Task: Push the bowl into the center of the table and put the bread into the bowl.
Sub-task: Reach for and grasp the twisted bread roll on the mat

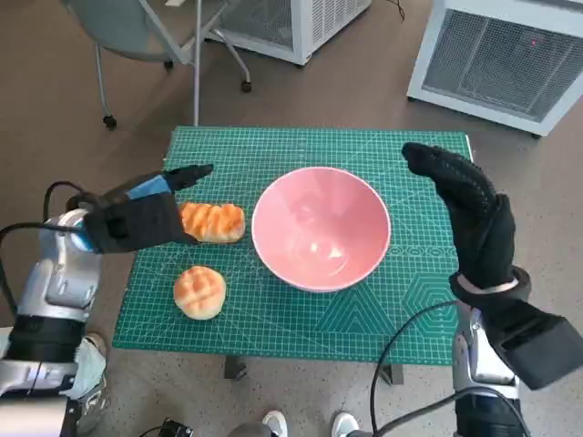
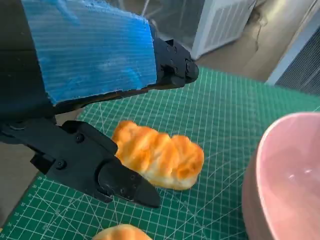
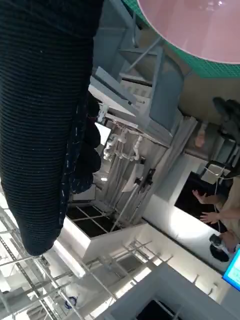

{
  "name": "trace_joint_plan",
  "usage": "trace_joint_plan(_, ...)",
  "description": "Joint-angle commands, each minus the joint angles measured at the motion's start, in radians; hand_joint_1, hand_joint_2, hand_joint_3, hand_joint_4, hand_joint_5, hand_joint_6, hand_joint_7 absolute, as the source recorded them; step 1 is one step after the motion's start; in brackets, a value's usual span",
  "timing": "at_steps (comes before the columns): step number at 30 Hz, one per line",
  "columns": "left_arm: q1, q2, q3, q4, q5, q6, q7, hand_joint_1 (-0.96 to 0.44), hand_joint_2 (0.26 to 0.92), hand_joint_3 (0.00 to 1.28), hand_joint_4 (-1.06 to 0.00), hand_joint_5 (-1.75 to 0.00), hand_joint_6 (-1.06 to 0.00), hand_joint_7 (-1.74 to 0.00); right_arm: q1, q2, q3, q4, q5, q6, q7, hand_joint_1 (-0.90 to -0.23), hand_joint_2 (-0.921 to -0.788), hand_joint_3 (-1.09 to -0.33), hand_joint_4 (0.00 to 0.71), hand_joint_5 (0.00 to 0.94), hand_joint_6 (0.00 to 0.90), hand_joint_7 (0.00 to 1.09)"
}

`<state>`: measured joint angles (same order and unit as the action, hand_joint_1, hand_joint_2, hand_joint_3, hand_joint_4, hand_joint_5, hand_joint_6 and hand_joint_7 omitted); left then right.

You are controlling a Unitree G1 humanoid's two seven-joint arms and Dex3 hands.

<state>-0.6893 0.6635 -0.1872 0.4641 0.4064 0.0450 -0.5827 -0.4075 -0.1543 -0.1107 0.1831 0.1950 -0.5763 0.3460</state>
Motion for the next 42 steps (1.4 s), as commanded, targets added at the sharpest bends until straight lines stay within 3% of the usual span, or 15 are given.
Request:
trace_joint_plan(1, -0.037, -0.018, -0.043, 0.055, 0.028, -0.011, 0.004, -0.05, 0.718, 0.00, -0.04, 0.00, -0.24, 0.00, 0.005, -0.002, 0.005, 0.013, 0.008, 0.006, 0.005, -0.702, -0.921, -0.786, 0.105, 0.000, -0.001, 0.43)
trace_joint_plan(9, -0.089, -0.068, -0.111, 0.180, 0.086, -0.019, 0.065, -0.08, 0.715, 0.00, -0.04, 0.00, -0.24, 0.00, 0.003, -0.004, 0.005, 0.020, 0.010, 0.009, 0.008, -0.703, -0.921, -0.788, 0.106, 0.001, -0.001, 0.43)
trace_joint_plan(26, -0.208, -0.216, -0.232, 0.518, 0.214, -0.021, 0.296, -0.05, 0.730, 0.01, -0.08, -0.01, -0.25, 0.00, 0.007, -0.003, 0.009, 0.023, 0.043, 0.019, 0.030, -0.708, -0.921, -0.790, 0.109, 0.002, -0.001, 0.44)
trace_joint_plan(34, -0.253, -0.266, -0.273, 0.664, 0.246, -0.032, 0.395, 0.03, 0.785, 0.03, -0.21, -0.03, -0.36, -0.03, 0.015, -0.001, 0.010, 0.014, 0.049, 0.020, 0.033, -0.707, -0.921, -0.790, 0.109, 0.002, -0.001, 0.44)
trace_joint_plan(35, -0.257, -0.269, -0.277, 0.675, 0.248, -0.032, 0.403, 0.05, 0.800, 0.03, -0.34, -0.06, -0.40, -0.04, 0.015, -0.001, 0.010, 0.013, 0.050, 0.020, 0.034, -0.708, -0.921, -0.790, 0.109, 0.002, -0.001, 0.44)
trace_joint_plan(36, -0.260, -0.272, -0.283, 0.683, 0.253, -0.030, 0.413, 0.05, 0.806, 0.03, -0.39, -0.06, -0.42, -0.03, 0.016, -0.001, 0.009, 0.011, 0.051, 0.021, 0.034, -0.708, -0.921, -0.790, 0.109, 0.002, -0.001, 0.44)
trace_joint_plan(37, -0.263, -0.274, -0.287, 0.691, 0.256, -0.029, 0.420, 0.17, 0.847, 0.04, -0.50, -0.48, -0.48, -0.04, 0.017, -0.001, 0.009, 0.010, 0.052, 0.022, 0.034, -0.708, -0.921, -0.790, 0.109, 0.002, -0.001, 0.44)
trace_joint_plan(39, -0.266, -0.277, -0.301, 0.702, 0.268, -0.032, 0.445, 0.27, 0.879, 0.06, -0.59, -0.85, -0.57, -0.07, 0.020, 0.000, 0.010, 0.005, 0.053, 0.023, 0.034, -0.708, -0.921, -0.790, 0.109, 0.002, -0.001, 0.44)
trace_joint_plan(42, -0.269, -0.274, -0.318, 0.714, 0.286, -0.051, 0.487, 0.34, 0.900, 0.08, -0.65, -1.12, -0.74, -0.14, 0.024, 0.000, 0.011, -0.001, 0.053, 0.023, 0.033, -0.708, -0.921, -0.790, 0.108, 0.001, -0.001, 0.44)
